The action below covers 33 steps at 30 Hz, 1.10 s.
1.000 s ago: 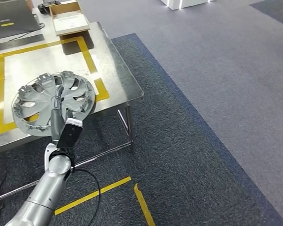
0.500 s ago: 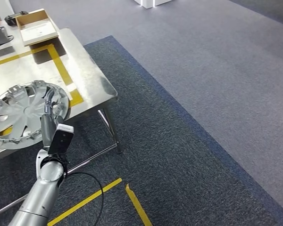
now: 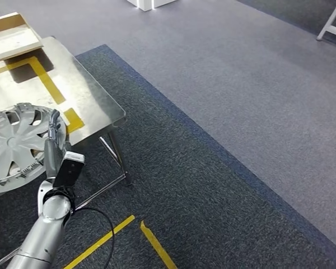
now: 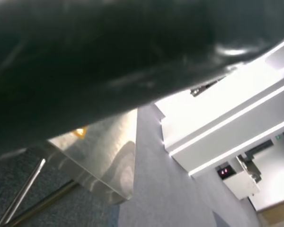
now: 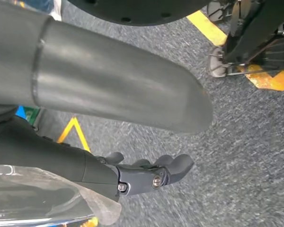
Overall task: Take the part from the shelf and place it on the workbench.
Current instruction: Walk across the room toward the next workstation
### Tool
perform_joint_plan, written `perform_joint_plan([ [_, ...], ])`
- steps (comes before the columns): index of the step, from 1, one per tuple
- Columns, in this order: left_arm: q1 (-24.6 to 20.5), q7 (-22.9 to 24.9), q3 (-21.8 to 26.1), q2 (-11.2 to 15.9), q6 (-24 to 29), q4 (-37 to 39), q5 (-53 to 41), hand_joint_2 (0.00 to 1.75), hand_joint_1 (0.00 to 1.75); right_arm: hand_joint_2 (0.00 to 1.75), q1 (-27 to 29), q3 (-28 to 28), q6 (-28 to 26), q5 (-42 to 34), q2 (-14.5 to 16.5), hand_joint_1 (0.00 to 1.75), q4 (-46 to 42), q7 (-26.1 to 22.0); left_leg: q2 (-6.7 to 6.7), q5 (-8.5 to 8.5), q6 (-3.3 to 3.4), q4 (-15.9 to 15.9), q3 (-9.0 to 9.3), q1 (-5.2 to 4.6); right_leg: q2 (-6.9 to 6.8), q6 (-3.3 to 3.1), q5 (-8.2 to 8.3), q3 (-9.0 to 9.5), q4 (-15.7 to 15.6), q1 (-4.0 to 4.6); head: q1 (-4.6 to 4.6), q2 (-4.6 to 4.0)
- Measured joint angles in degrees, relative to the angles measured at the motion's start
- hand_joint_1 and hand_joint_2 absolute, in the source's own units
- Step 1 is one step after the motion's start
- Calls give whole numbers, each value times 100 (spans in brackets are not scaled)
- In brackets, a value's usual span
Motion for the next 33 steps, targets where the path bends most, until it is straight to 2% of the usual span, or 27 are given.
perform_joint_plan([
  [1,24,0,0,5,-11,-3,-1,0,0,0,-3,0,4,1,-7,0,0,17,63,-1,2,1,-3,-7,-45,17,-129,-162,354,-6,0,0],
  [2,43,0,-1,9,-20,-4,-2,0,0,0,-2,0,7,0,-11,0,0,33,124,-3,2,3,-3,-12,-67,29,-164,-251,553,-8,-1,0],
  [3,55,0,-2,11,-27,-5,-4,0,0,0,2,-1,9,-1,-17,0,0,48,181,-5,1,4,-3,-14,-83,33,-90,-231,531,-9,2,0],
  [4,61,0,-2,13,-30,-8,-4,0,0,0,5,-2,14,-2,-25,0,0,57,231,-9,-5,6,0,-15,-111,30,77,-91,271,-9,1,0],
  [5,60,0,-2,14,-33,-13,-5,0,0,0,5,-3,25,-7,-33,0,0,55,278,-16,-16,9,5,-16,-182,21,272,127,-138,-8,1,0],
  [7,58,0,-1,25,-40,-31,-7,0,0,0,-11,-4,68,-23,-46,0,0,20,358,-38,-56,29,4,-48,-355,-24,485,518,-843,25,-1,0],
  [8,57,0,-2,33,-42,-39,-7,0,0,0,-18,-4,95,-31,-47,0,0,-4,395,-45,-80,39,3,-64,-400,-53,501,601,-995,40,-4,0],
  [9,58,0,-2,40,-45,-48,-8,0,0,0,-19,-4,115,-35,-50,0,0,-21,432,-47,-104,44,3,-77,-389,-87,482,615,-1027,57,-8,0],
  [11,57,0,-4,48,-53,-67,-8,0,0,0,-2,-5,134,-34,-60,0,0,-28,475,-70,-154,59,13,-66,-293,-156,507,596,-1031,47,-13,0],
  [13,60,0,-9,61,-61,-85,-14,0,0,0,2,-9,139,-26,-77,0,-1,-22,323,-267,-209,301,-67,-42,-205,-220,538,601,-1053,26,-30,0],
  [15,83,1,-13,86,-68,-90,-18,0,0,0,-9,-11,160,-15,-89,0,-1,-5,109,-647,-243,987,-352,-27,-97,-261,553,601,-1058,20,-55,0],
  [16,100,2,-13,99,-77,-90,-19,0,0,0,-11,-11,181,-12,-91,0,0,22,61,-804,-250,1367,-516,-26,-35,-271,555,599,-1057,25,-59,0],
  [17,114,4,-14,108,-90,-90,-20,0,0,0,-8,-11,209,-9,-92,0,0,55,41,-867,-250,1620,-632,-27,26,-275,556,598,-1054,30,-61,0],
  [18,122,5,-15,113,-107,-90,-22,0,0,0,-3,-12,236,-6,-95,0,0,93,33,-812,-242,1669,-659,-27,89,-275,557,599,-1048,35,-61,0],
  [19,123,6,-15,116,-121,-90,-26,0,0,0,1,-13,256,-7,-96,0,0,125,19,-653,-227,1500,-588,-27,150,-275,557,600,-1041,37,-61,0],
  [20,119,7,-15,118,-132,-90,-31,0,0,0,3,-14,271,-7,-98,0,0,145,-29,-426,-202,1149,-436,-27,212,-272,558,601,-1031,38,-62,0],
  [22,108,7,-17,125,-143,-90,-44,0,0,0,-3,-15,288,-10,-99,0,0,169,-266,-115,-144,426,-123,-19,328,-248,564,574,-1005,37,-58,0],
  [23,105,8,-19,128,-145,-90,-51,0,0,0,-8,-15,292,-13,-100,0,0,175,-363,-58,-124,209,-40,-22,379,-222,575,542,-994,28,-57,0],
  [24,101,9,-20,129,-148,-90,-55,0,0,0,-8,-16,296,-16,-101,0,0,182,-416,-69,-113,129,-18,-28,426,-186,590,507,-990,14,-56,0],
  [26,91,11,-24,126,-151,-90,-66,0,0,0,4,-20,301,-25,-107,0,0,197,-332,-48,-80,76,-20,-36,487,-111,613,445,-997,-11,-58,0],
  [28,77,12,-26,119,-156,-90,-82,0,0,0,11,-27,311,-31,-115,0,0,207,-211,-9,-19,19,-1,-12,319,-45,493,332,-830,-3,-35,0],
  [30,78,15,-25,122,-160,-90,-106,0,0,0,-2,-32,335,-32,-122,0,0,213,-76,4,21,-4,5,-3,52,15,167,42,-231,-5,-13,0],
  [31,83,16,-25,124,-162,-89,-118,0,0,0,-7,-33,352,-31,-124,0,0,216,-7,2,30,-3,2,-5,-17,43,-3,-141,161,-17,-10,0],
  [32,91,17,-27,125,-164,-88,-129,0,0,0,-9,-33,366,-29,-126,0,0,222,61,0,31,-2,0,-7,-51,69,-104,-285,466,-30,-12,0],
  [33,95,17,-32,125,-167,-87,-137,0,0,0,-6,-34,377,-26,-129,0,0,228,126,-3,29,-1,0,-7,-72,91,-105,-339,593,-42,-12,0],
])
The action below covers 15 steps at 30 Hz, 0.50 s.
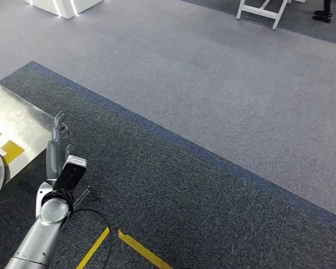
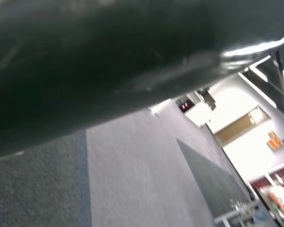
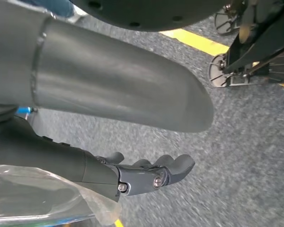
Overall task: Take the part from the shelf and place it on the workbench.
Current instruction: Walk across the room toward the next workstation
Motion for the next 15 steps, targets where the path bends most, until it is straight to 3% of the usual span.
perform_joint_plan([
  [1,3,0,-5,-1,-2,1,-4,0,0,0,4,-1,8,3,-4,0,0,5,59,-5,-8,3,2,1,-25,14,106,68,-115,-11,1,0],
  [4,1,1,-15,-1,-10,2,-11,0,0,0,5,-3,22,8,-18,0,0,9,183,-34,-51,19,17,7,-189,19,591,629,-1127,-26,2,0],
  [6,-1,2,-16,-1,-12,2,-13,0,0,0,4,-3,24,9,-20,0,0,9,203,-42,-64,25,21,8,-247,16,672,758,-1353,-26,4,0],
  [9,-5,3,-15,1,-13,2,-22,0,0,0,-4,-3,30,9,-20,0,1,9,223,-55,-86,38,18,-12,-332,7,635,840,-1486,-3,4,0],
  [10,-15,5,-21,1,-21,2,-33,0,0,0,-5,-4,41,9,-20,0,1,8,270,-63,-126,44,24,-22,-313,-49,625,867,-1543,13,-6,0],
  [12,-35,10,-41,7,-42,4,-66,0,0,0,-8,-8,66,13,-22,0,0,5,160,-311,-229,386,-91,-17,-170,-208,639,906,-1610,26,-45,0],
  [13,-39,15,-51,13,-51,8,-78,0,0,0,-7,-9,77,15,-22,0,0,3,77,-509,-273,731,-226,-4,-62,-282,659,895,-1618,21,-69,0],
  [14,-33,19,-56,23,-54,14,-85,0,0,0,-9,-10,81,18,-22,0,0,2,-44,-732,-289,1169,-414,3,7,-311,667,899,-1623,19,-83,0],
  [15,-21,23,-57,32,-54,21,-85,0,0,0,-8,-10,85,20,-22,0,0,1,-80,-852,-288,1516,-575,2,68,-319,668,899,-1622,26,-87,0],
])
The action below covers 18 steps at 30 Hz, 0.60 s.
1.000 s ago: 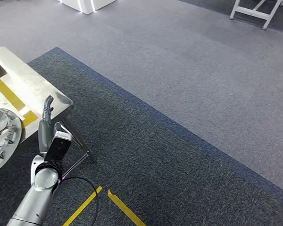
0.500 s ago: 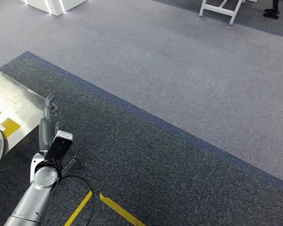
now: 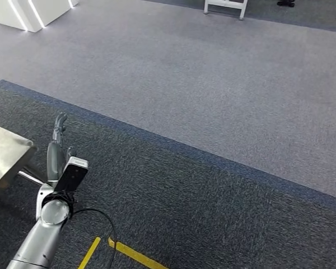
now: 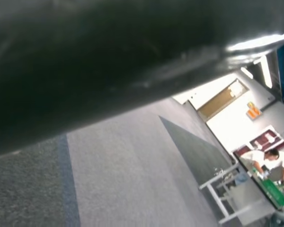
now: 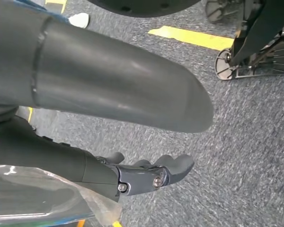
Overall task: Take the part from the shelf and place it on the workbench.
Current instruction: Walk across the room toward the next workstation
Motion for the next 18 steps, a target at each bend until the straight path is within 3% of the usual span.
perform_joint_plan([
  [1,8,4,-2,5,0,7,-1,0,0,0,4,0,3,2,-1,0,0,-1,-13,-5,6,169,-87,-2,60,-4,0,0,2,7,-1,0],
  [2,12,4,-3,9,0,11,-4,0,0,0,9,0,5,4,-1,0,0,-1,-21,101,20,124,-79,-2,121,-5,1,2,7,12,0,0],
  [4,12,5,-7,14,0,14,-13,0,0,0,9,0,10,8,-1,0,0,-1,-117,528,67,-519,187,-2,242,-2,2,5,19,12,-2,0],
  [6,8,8,-10,22,-1,14,-20,0,0,0,-1,0,16,10,2,0,1,-2,-302,785,114,-1173,459,1,350,29,10,-26,43,16,1,0],
  [7,7,13,-12,25,-2,14,-22,0,0,0,-1,0,18,11,3,0,2,-3,-366,810,129,-1333,517,-4,396,58,22,-55,50,10,4,0],
  [9,4,21,-15,24,-9,14,-24,0,0,0,13,-1,23,13,5,0,3,-3,-338,792,152,-1402,532,-15,473,133,52,-100,37,-6,6,0],
  [10,2,26,-17,18,-14,14,-26,0,0,0,24,-1,27,15,4,0,3,-2,-288,810,179,-1424,537,-10,450,167,42,-130,48,-8,8,0],
  [12,-4,32,-19,10,-21,14,-30,0,0,0,25,-3,33,19,1,0,4,2,-175,845,240,-1479,557,13,252,217,-138,-286,319,6,36,0],
  [14,4,37,-17,13,-27,15,-33,0,0,0,9,-4,36,21,-1,0,4,3,-55,849,271,-1488,558,11,18,252,-486,-617,1005,6,58,0],
  [15,10,40,-17,14,-29,19,-34,0,0,0,5,-4,39,21,-1,0,4,3,8,846,275,-1487,557,6,-31,270,-618,-781,1361,1,58,0],
  [16,14,42,-19,14,-31,26,-35,0,0,0,6,-4,39,22,-1,0,4,3,68,844,277,-1486,558,3,-54,284,-663,-876,1574,-3,57,0],
  [17,15,46,-21,13,-33,33,-36,0,0,0,9,-4,40,23,0,0,4,3,125,841,275,-1484,560,3,-70,293,-605,-867,1577,-6,60,0],
  [18,15,50,-22,11,-33,39,-37,0,0,0,12,-5,40,25,-1,0,4,3,178,835,267,-1480,564,3,-102,295,-456,-740,1351,-8,59,0],
])
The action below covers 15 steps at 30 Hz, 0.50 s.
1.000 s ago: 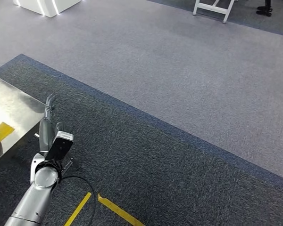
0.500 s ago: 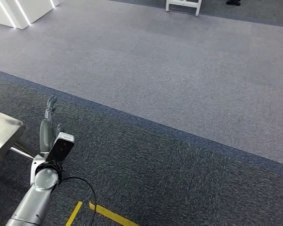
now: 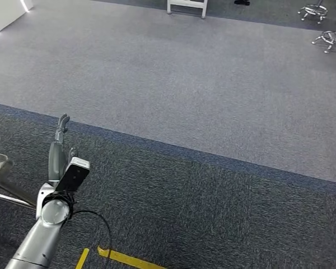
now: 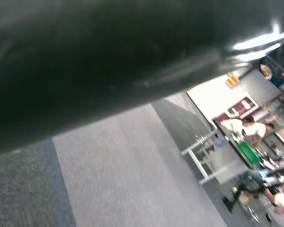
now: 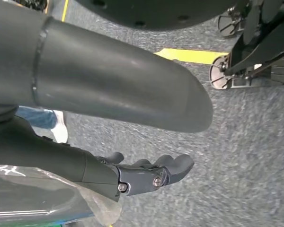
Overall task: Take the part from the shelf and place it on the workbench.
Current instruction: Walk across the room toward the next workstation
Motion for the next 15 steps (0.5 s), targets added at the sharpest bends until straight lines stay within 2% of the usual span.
perform_joint_plan([
  [1,-3,3,0,-1,-1,4,0,0,0,0,-1,-1,-1,3,-1,0,0,-1,47,-10,-15,9,4,0,-83,-4,187,216,-394,0,1,0],
  [3,-10,6,1,3,-3,5,0,0,0,0,-16,-2,2,10,-2,0,0,-5,132,-42,-66,40,3,-33,-285,-43,395,608,-1092,32,-4,0],
  [4,-13,7,2,4,-5,6,-2,0,0,0,-22,-2,4,13,-2,0,0,-8,171,-53,-90,54,2,-52,-341,-73,417,700,-1256,45,-10,0],
  [5,-14,8,1,6,-7,8,-4,0,0,0,-23,-2,5,15,-2,0,0,-11,210,-57,-113,59,4,-67,-331,-108,399,715,-1290,62,-17,0],
  [7,-19,10,0,5,-11,9,-7,0,0,0,-10,-5,6,18,-2,0,0,-15,264,-80,-160,67,20,-55,-223,-180,426,703,-1298,54,-24,0],
  [9,-26,10,-3,7,-13,9,-7,0,0,0,-8,-12,9,20,-2,0,0,-15,129,-255,-211,272,-43,-30,-120,-246,450,708,-1316,36,-34,0],
  [11,-18,11,-4,25,-15,17,-7,0,0,0,-20,-21,21,21,-2,0,0,-19,-90,-610,-233,911,-309,-21,-10,-287,460,711,-1322,31,-54,0],
  [12,-7,12,-4,35,-17,26,-6,0,0,0,-23,-24,32,22,-2,0,0,-21,-146,-769,-232,1295,-482,-22,51,-299,462,711,-1321,36,-59,0],
  [13,3,13,-4,43,-21,36,-6,0,0,0,-22,-27,42,23,-2,0,0,-23,-174,-842,-227,1572,-613,-23,115,-305,464,712,-1320,43,-60,0],
  [14,10,14,-4,46,-26,44,-6,0,0,0,-17,-29,52,26,-2,0,0,-24,-188,-805,-214,1663,-666,-25,179,-308,466,713,-1319,50,-59,0],
  [15,12,14,-5,48,-32,50,-7,0,0,0,-12,-31,61,29,-2,0,0,-23,-200,-657,-195,1531,-618,-25,242,-308,468,716,-1315,56,-58,0],
])
